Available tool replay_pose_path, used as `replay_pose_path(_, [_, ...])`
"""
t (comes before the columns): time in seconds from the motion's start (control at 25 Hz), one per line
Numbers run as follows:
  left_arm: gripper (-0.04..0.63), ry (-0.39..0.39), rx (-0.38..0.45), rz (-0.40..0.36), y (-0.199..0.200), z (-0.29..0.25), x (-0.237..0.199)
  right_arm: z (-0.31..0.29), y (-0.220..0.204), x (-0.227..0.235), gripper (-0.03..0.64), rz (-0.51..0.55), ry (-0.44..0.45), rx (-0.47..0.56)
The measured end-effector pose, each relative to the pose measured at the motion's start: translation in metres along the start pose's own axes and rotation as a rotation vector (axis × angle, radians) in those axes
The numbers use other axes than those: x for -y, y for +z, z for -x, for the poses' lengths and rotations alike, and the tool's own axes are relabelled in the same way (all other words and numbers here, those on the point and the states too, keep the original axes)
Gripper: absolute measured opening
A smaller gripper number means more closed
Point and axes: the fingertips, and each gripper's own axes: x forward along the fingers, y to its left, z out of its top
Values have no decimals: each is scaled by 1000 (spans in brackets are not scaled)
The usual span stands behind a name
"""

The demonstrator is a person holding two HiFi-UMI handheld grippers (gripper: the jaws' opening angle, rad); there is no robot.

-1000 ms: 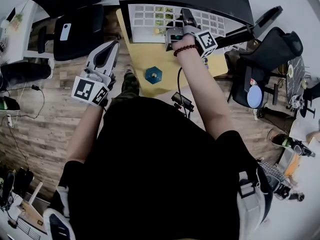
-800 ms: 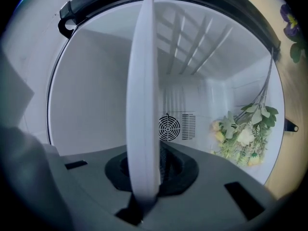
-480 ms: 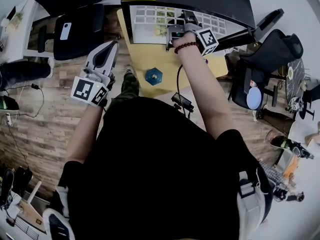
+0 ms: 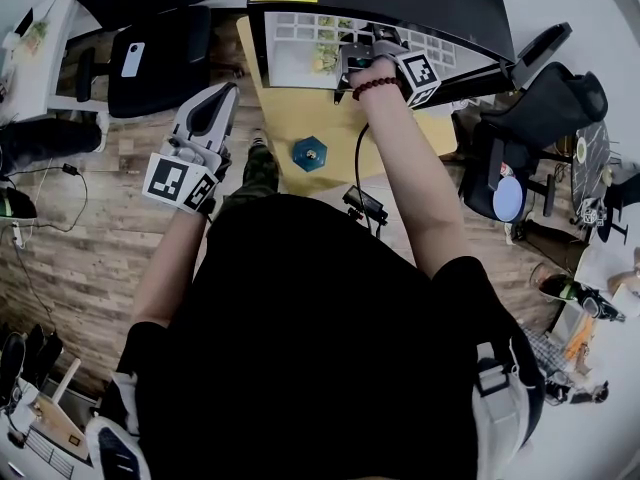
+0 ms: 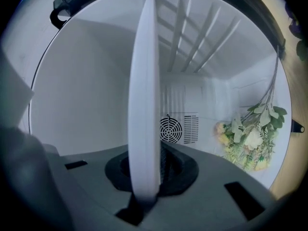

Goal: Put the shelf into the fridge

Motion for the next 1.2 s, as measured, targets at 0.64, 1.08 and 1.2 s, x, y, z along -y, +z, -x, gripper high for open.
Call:
replay_pose_path(0.64, [18, 4, -2, 8, -2, -2, -7, -17, 3, -1, 54, 5, 9, 2])
replay_pose_path(1.08, [18, -60, 4, 22, 2, -32, 9, 60, -40, -3, 36, 60, -31, -198])
replay_pose_path(1.2, [18, -83, 9, 22, 3, -35, 17, 93, -50, -4, 8, 204, 23, -294])
